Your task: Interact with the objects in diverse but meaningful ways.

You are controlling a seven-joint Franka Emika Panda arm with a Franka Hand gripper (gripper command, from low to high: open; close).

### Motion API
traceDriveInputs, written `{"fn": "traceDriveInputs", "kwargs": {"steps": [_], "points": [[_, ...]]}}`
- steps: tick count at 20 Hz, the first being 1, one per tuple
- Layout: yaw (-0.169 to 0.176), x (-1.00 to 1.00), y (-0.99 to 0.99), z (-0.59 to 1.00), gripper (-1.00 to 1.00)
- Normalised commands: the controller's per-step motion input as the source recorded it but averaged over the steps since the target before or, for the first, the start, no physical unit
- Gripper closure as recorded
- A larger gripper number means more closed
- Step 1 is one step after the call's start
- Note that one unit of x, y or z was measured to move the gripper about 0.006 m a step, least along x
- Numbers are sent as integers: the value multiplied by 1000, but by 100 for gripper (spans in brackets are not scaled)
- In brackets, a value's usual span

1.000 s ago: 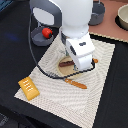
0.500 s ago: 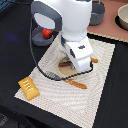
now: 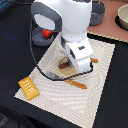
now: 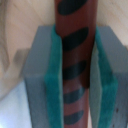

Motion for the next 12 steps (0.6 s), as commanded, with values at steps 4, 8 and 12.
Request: {"fn": "traceDriveInputs", "kwargs": {"steps": [4,8,12], "points": [[12,-33,173,1000,100],[18,-24,239,1000,100],[26,-44,326,1000,100]]}}
